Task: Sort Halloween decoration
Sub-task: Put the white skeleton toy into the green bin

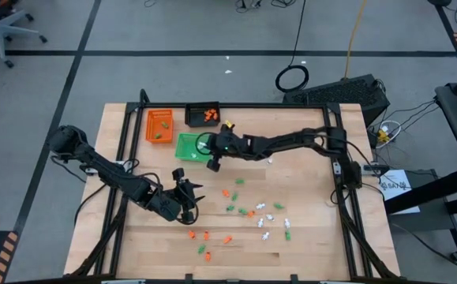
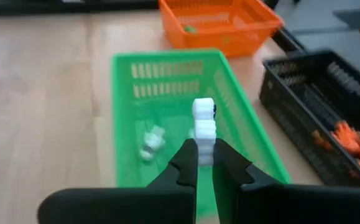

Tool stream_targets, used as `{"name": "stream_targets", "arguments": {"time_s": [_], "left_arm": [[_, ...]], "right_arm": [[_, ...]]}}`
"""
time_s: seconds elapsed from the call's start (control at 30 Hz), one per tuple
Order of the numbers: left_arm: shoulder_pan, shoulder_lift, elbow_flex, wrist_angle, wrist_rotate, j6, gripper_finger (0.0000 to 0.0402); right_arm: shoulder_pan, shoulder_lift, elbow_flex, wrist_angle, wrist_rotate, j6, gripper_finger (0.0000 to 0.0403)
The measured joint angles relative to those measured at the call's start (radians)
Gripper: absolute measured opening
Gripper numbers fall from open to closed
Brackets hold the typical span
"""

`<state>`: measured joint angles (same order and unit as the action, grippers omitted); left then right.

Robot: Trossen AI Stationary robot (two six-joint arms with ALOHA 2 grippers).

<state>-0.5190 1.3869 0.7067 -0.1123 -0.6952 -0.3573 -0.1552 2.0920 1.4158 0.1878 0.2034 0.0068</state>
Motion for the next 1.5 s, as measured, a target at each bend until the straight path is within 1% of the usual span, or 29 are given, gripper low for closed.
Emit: {"name": "stream_targets", "arguments": {"time_s": [0.1,0.2,0.3,0.47,0.63,0.8,0.9,1.1,1.3,1.5], "left_arm": [[0.000,0.000,0.000,0.000,0.000,0.000,0.0169],[0.000,0.000,0.000,0.000,0.001,0.000,0.0169],[0.000,0.000,0.000,0.000,0.001,0.000,0.0169],[0.000,0.000,0.000,0.000,0.005,-0.001,0.0169],[0.000,0.000,0.000,0.000,0.005,-0.001,0.0169],[0.000,0.000,0.000,0.000,0.004,-0.001,0.0169],[0.001,0.000,0.000,0.000,0.004,-0.001,0.0169],[0.000,0.000,0.000,0.005,0.004,0.000,0.0169],[0.000,0.000,0.000,0.049,0.004,0.026,0.0169],[0.001,0.000,0.000,0.139,0.005,0.079,0.0169]], "right_arm": [[-0.010,0.012,0.000,-0.013,-0.003,0.011,0.0007],[-0.014,0.016,-0.001,-0.021,0.002,0.037,0.0023],[-0.014,0.014,-0.001,-0.012,0.001,0.068,0.0053],[-0.014,0.014,-0.001,-0.019,0.002,0.070,0.0108],[-0.009,-0.001,-0.001,-0.045,0.001,0.068,0.0139],[0.014,-0.062,-0.001,-0.078,0.002,0.053,0.0144],[0.040,-0.124,-0.001,-0.143,0.002,0.035,0.0141],[0.124,-0.259,-0.001,-0.416,0.002,0.053,0.0140],[0.247,-0.341,-0.003,-0.636,0.005,0.113,0.0139],[0.361,-0.436,-0.099,-0.655,0.018,0.204,0.0139]]}}
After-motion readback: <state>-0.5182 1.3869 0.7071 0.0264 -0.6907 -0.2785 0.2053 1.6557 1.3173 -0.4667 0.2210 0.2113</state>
